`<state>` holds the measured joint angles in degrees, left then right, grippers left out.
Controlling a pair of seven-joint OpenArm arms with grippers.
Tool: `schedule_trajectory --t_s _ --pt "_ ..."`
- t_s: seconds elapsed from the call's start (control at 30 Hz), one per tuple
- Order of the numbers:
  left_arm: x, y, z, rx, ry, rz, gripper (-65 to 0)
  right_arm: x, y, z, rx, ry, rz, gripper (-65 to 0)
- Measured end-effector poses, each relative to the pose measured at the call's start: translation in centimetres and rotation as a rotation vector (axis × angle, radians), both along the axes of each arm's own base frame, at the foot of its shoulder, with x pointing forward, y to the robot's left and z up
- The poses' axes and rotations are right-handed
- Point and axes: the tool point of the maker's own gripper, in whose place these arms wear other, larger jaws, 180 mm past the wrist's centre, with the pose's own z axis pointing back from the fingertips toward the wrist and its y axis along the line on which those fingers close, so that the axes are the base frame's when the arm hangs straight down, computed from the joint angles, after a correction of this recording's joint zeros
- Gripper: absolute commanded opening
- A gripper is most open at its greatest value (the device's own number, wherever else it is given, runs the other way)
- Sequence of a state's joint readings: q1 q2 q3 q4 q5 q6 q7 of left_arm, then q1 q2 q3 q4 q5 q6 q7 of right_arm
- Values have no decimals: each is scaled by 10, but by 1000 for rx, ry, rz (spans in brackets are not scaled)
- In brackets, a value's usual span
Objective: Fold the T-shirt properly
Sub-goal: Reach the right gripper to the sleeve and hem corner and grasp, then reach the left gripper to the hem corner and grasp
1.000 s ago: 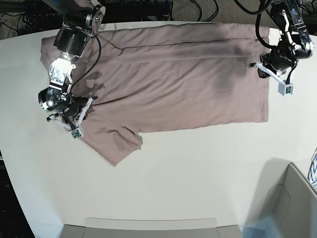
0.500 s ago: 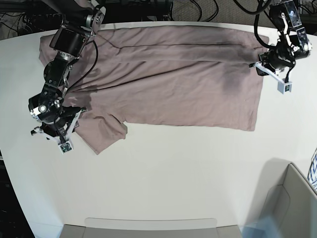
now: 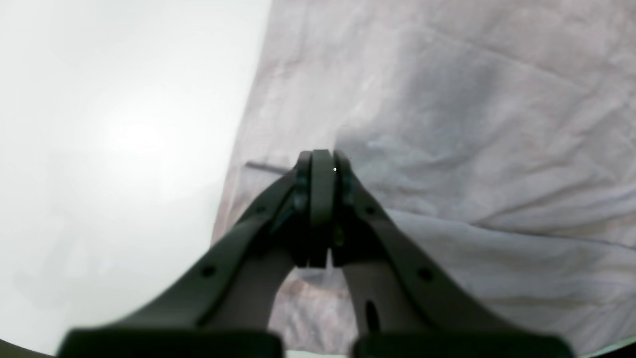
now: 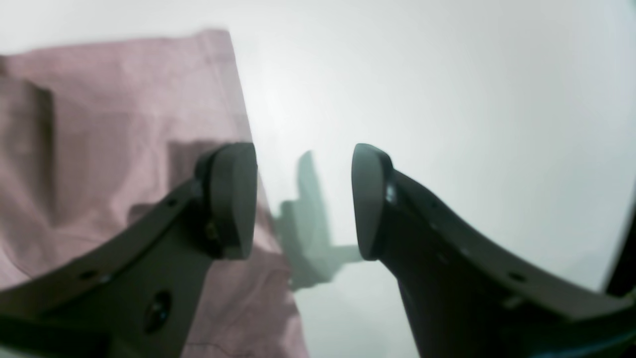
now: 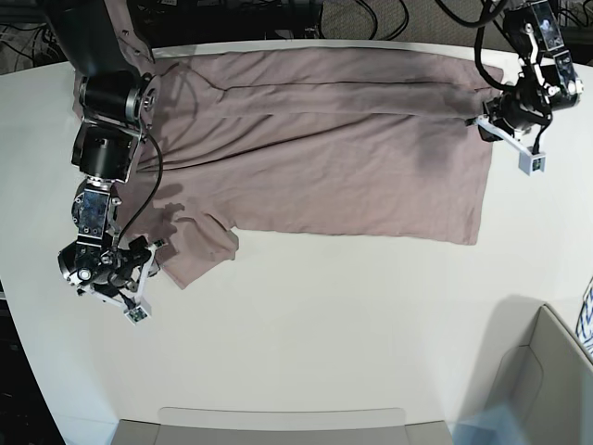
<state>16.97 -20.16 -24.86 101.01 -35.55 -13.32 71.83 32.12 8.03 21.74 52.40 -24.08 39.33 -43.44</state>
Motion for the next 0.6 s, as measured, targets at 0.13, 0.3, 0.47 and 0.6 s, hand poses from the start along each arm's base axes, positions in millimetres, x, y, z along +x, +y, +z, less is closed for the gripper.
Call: schedule_trajectory --t_s 0.13,0.3,0.47,0.6 --pt "0 0 0 0 0 0 -650 -2 9 -21 68 48 8 -345" --pt "0 0 0 0 0 0 -650 -3 20 -33 143 47 16 -345" --pt "1 0 0 -1 -1 -1 -650 -1 29 -40 201 41 19 -345" --pt "35 -1 19 0 -82 -5 -650 -1 33 -43 226 43 18 -345"
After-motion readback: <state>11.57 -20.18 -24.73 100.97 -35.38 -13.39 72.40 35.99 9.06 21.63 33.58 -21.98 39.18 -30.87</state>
